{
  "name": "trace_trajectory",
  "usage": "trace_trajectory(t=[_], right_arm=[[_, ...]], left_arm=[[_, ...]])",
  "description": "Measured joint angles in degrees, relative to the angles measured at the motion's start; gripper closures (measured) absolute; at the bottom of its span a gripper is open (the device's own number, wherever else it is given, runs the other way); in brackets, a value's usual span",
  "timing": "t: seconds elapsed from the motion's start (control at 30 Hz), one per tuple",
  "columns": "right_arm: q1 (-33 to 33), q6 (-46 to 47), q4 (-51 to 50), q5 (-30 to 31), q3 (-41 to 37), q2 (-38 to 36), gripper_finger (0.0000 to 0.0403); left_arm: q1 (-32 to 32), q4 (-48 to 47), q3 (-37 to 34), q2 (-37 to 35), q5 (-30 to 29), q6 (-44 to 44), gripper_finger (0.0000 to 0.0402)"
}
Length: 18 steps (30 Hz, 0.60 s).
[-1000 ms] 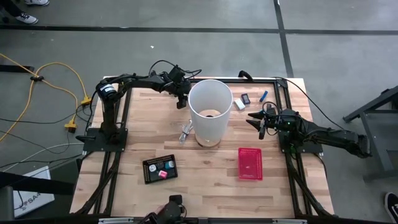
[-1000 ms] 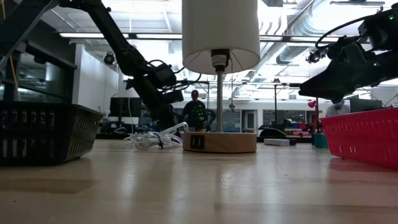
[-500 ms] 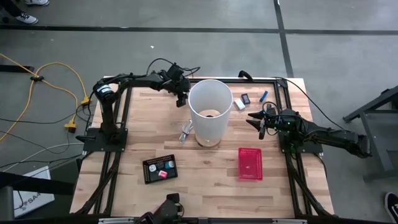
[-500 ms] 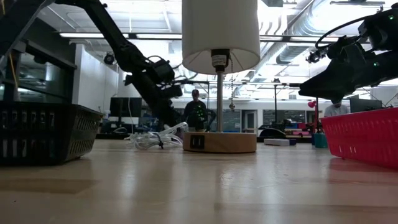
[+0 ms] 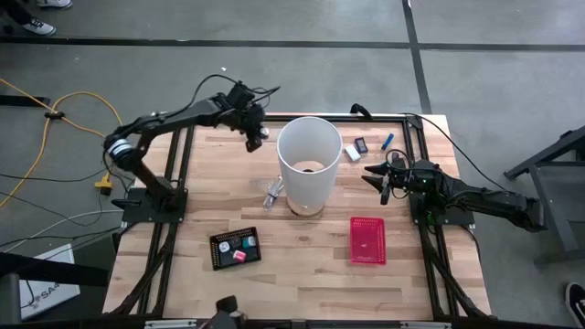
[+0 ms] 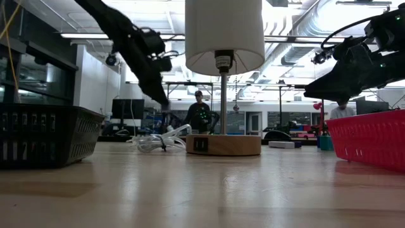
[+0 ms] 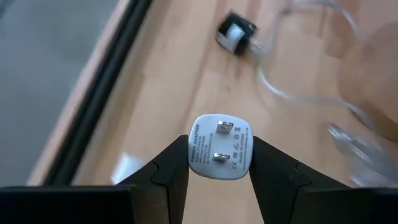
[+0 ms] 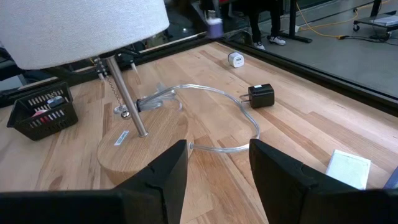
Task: Pick & Place Office items
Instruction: Put the purple charger adapter into the black bin
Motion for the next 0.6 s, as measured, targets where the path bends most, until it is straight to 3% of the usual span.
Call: trace_trajectory(t=[0.23, 0.43, 0.6], right_arm=[[0.0, 0.0, -0.01, 0.0, -0.01, 0.0, 0.0243], [0.0, 0.0, -0.01, 0.0, -0.01, 0.0, 0.0243], [-0.02, 0.0, -0.01, 0.0, -0.01, 0.0, 0.0243]], left_arm=[[-4.03, -10.18, -2.34, -8.92, -0.67, -4.54, 0.0267], [-10.07, -8.05, -12.89, -19.83, -3.42, -11.24, 0.0267], [-18.74, -5.84, -21.83, -29.9, -8.87, -19.34, 0.0267]])
